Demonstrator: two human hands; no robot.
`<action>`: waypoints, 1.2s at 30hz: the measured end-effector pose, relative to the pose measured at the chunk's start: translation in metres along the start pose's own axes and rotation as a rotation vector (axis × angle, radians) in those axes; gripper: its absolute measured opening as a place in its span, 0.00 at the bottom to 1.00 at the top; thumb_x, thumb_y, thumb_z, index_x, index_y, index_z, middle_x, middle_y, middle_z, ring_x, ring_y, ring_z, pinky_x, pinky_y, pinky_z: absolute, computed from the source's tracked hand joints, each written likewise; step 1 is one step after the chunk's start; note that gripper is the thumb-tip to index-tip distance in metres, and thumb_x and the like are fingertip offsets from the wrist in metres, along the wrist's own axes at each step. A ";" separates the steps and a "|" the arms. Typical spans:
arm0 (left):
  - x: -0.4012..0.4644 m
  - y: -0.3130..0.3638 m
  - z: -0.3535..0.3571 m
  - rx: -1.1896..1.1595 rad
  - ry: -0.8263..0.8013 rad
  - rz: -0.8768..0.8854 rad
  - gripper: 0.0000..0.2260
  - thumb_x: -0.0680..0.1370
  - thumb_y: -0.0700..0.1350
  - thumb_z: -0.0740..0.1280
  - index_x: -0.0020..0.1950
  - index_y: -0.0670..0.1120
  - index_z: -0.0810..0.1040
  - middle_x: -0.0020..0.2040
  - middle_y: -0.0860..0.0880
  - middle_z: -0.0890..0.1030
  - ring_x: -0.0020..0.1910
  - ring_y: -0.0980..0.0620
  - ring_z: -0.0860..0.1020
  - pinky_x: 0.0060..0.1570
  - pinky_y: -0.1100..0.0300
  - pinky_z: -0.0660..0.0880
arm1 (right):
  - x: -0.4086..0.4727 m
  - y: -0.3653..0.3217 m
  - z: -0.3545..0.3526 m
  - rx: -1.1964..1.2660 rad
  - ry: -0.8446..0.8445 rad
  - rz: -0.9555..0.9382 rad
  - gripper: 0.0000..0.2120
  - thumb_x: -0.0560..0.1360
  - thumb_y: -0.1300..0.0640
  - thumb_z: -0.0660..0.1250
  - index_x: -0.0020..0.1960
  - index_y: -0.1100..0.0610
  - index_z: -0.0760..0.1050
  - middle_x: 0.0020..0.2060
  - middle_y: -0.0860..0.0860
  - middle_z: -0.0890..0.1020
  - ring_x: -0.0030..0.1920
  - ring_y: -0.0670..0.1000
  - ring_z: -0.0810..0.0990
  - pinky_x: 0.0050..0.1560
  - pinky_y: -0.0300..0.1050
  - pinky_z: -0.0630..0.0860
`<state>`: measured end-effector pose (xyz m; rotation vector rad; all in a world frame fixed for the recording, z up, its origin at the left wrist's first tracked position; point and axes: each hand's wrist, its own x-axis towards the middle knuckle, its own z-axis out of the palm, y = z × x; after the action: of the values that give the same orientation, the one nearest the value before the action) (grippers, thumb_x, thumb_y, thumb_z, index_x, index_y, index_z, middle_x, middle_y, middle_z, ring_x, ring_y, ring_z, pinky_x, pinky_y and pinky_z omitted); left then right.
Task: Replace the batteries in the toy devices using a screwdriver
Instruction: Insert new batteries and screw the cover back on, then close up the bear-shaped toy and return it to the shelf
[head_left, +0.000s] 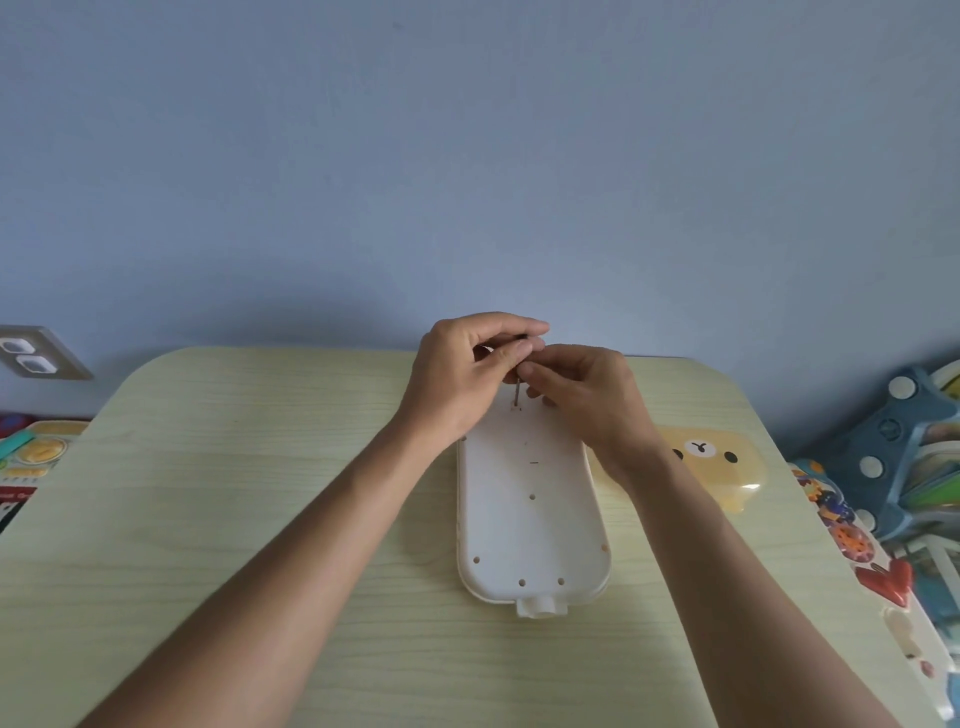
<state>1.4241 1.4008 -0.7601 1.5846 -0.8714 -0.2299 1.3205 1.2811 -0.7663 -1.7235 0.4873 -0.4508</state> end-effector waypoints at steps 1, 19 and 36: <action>-0.001 0.001 0.000 0.020 0.005 0.006 0.07 0.77 0.40 0.72 0.53 0.47 0.87 0.46 0.53 0.87 0.46 0.55 0.85 0.44 0.62 0.80 | 0.000 -0.001 0.001 0.003 0.011 0.006 0.04 0.77 0.60 0.72 0.48 0.58 0.86 0.35 0.44 0.87 0.33 0.37 0.79 0.37 0.29 0.72; -0.003 0.012 0.005 0.092 -0.016 0.011 0.13 0.78 0.39 0.69 0.61 0.50 0.84 0.51 0.55 0.86 0.48 0.59 0.82 0.49 0.64 0.80 | -0.011 -0.017 0.013 0.041 0.135 0.033 0.05 0.77 0.60 0.71 0.47 0.57 0.87 0.29 0.42 0.84 0.29 0.35 0.79 0.33 0.25 0.71; -0.027 0.045 0.090 0.764 -0.604 -0.010 0.46 0.61 0.68 0.76 0.76 0.56 0.66 0.69 0.56 0.72 0.72 0.52 0.64 0.67 0.58 0.55 | -0.097 0.012 -0.176 -0.033 0.366 0.405 0.29 0.72 0.60 0.77 0.70 0.64 0.74 0.34 0.57 0.84 0.29 0.47 0.76 0.32 0.37 0.77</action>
<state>1.3334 1.3506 -0.7485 2.2757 -1.5411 -0.4293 1.1429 1.1887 -0.7472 -1.5248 1.0882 -0.4647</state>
